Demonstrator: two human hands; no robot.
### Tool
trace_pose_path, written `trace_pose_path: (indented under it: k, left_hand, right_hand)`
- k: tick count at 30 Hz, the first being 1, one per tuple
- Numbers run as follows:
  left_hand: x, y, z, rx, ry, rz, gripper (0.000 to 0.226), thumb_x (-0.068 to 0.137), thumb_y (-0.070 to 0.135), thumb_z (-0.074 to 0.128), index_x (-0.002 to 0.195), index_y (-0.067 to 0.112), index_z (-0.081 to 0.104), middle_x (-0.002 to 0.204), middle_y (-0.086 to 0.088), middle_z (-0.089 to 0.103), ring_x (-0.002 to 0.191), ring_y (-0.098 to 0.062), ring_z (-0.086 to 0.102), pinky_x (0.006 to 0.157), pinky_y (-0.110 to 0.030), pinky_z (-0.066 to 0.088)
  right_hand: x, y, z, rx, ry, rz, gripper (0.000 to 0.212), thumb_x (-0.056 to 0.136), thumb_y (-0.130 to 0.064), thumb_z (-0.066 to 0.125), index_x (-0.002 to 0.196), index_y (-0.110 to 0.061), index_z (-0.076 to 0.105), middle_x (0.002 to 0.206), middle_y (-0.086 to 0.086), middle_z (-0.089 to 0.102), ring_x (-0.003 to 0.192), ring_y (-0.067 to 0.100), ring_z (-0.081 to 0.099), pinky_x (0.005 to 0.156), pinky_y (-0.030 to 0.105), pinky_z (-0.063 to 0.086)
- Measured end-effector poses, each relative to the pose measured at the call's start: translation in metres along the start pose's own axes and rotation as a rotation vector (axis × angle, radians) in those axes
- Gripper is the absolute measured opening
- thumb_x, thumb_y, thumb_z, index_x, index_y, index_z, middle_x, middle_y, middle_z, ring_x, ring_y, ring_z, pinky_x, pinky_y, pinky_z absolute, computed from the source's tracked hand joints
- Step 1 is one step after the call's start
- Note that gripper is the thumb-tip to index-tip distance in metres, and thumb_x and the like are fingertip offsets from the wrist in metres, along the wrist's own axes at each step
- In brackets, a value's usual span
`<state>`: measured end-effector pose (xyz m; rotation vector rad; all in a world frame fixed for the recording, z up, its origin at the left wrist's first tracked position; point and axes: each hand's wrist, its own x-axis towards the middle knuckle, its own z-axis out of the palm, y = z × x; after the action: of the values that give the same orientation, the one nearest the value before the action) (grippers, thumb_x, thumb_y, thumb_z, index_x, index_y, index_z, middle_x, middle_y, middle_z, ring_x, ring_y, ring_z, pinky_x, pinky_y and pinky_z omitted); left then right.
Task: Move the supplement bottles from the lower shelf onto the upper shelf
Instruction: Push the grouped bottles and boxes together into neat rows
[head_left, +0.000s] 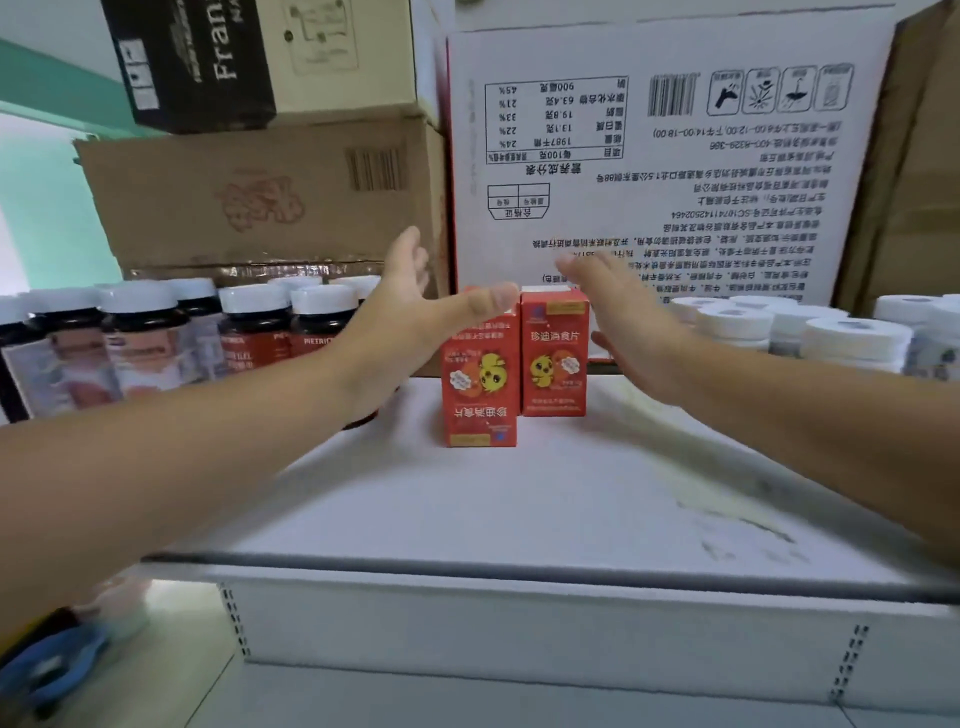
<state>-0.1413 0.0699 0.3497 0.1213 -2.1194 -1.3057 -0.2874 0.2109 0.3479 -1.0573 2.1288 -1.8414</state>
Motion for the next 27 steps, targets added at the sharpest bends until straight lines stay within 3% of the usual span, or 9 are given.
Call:
trace_pose_path:
  k: [3, 5, 7, 8, 10, 14, 19, 27]
  left_hand:
    - [0.007, -0.009, 0.001, -0.137, -0.102, -0.043, 0.162, 0.028, 0.073, 0.085, 0.156, 0.024, -0.002, 0.165, -0.002, 0.005, 0.149, -0.013, 0.016, 0.119, -0.043, 0.025]
    - [0.010, -0.019, 0.002, -0.171, -0.133, -0.029, 0.151, 0.038, 0.063, 0.085, 0.156, 0.022, 0.000, 0.165, -0.001, 0.010, 0.146, -0.012, 0.023, 0.115, -0.037, 0.033]
    - [0.010, -0.026, 0.002, -0.182, -0.181, -0.020, 0.139, 0.040, 0.057, 0.087, 0.154, 0.023, 0.014, 0.157, 0.007, 0.033, 0.134, -0.006, 0.043, 0.097, -0.024, 0.047]
    - [0.010, -0.031, 0.001, -0.213, -0.224, -0.022, 0.129, 0.036, 0.058, 0.090, 0.146, 0.025, 0.029, 0.143, 0.013, 0.052, 0.122, -0.004, 0.055, 0.086, -0.019, 0.052]
    - [0.011, -0.037, -0.001, -0.269, -0.336, -0.028, 0.101, 0.037, 0.058, 0.090, 0.125, 0.034, 0.045, 0.116, 0.015, 0.071, 0.105, -0.009, 0.069, 0.075, -0.021, 0.056]
    - [0.016, -0.047, -0.005, -0.263, -0.441, -0.037, 0.106, 0.051, 0.046, 0.092, 0.141, 0.026, 0.039, 0.127, -0.009, 0.066, 0.115, -0.029, 0.065, 0.085, -0.039, 0.054]
    - [0.017, -0.051, -0.008, -0.144, -0.552, -0.040, 0.098, 0.066, 0.028, 0.080, 0.149, 0.023, 0.028, 0.134, -0.005, 0.061, 0.122, -0.023, 0.060, 0.098, -0.043, 0.050]
    - [0.016, -0.049, -0.007, -0.050, -0.561, -0.034, 0.099, 0.068, 0.032, 0.080, 0.151, 0.026, 0.026, 0.138, 0.001, 0.059, 0.124, -0.019, 0.059, 0.105, -0.048, 0.045]
  right_hand:
    - [0.003, 0.019, 0.008, 0.046, -0.034, 0.029, 0.094, 0.060, -0.076, 0.060, 0.136, -0.029, 0.031, 0.131, 0.004, 0.060, 0.113, 0.019, 0.064, 0.109, 0.051, 0.038]
    - [0.003, 0.022, 0.011, 0.046, -0.046, 0.018, 0.099, 0.065, -0.072, 0.063, 0.145, -0.029, 0.023, 0.121, -0.003, 0.065, 0.107, 0.016, 0.067, 0.107, 0.046, 0.041]
    - [0.003, 0.025, 0.013, 0.067, -0.072, -0.001, 0.093, 0.078, -0.063, 0.063, 0.150, -0.026, 0.018, 0.119, -0.010, 0.063, 0.110, 0.012, 0.065, 0.105, 0.039, 0.044]
    - [0.002, 0.027, 0.013, 0.088, -0.104, -0.014, 0.076, 0.087, -0.053, 0.061, 0.147, -0.023, 0.024, 0.117, -0.011, 0.064, 0.107, 0.010, 0.065, 0.100, 0.035, 0.048]
    - [0.001, 0.031, 0.010, 0.102, -0.155, -0.011, 0.059, 0.092, -0.043, 0.059, 0.141, -0.028, 0.031, 0.116, -0.010, 0.065, 0.102, 0.007, 0.067, 0.094, 0.031, 0.051]
    - [0.001, 0.032, 0.006, 0.117, -0.150, -0.016, 0.073, 0.092, -0.034, 0.059, 0.151, -0.030, 0.017, 0.106, -0.017, 0.066, 0.093, 0.002, 0.069, 0.083, 0.023, 0.054]
    - [-0.001, 0.033, 0.003, 0.106, -0.164, -0.029, 0.077, 0.095, -0.030, 0.057, 0.154, -0.031, 0.008, 0.099, -0.025, 0.064, 0.084, -0.007, 0.067, 0.071, 0.014, 0.054]
    - [0.000, 0.034, 0.002, 0.055, -0.193, -0.056, 0.084, 0.092, -0.039, 0.057, 0.155, -0.032, 0.001, 0.111, -0.026, 0.055, 0.096, -0.012, 0.058, 0.080, 0.013, 0.048]
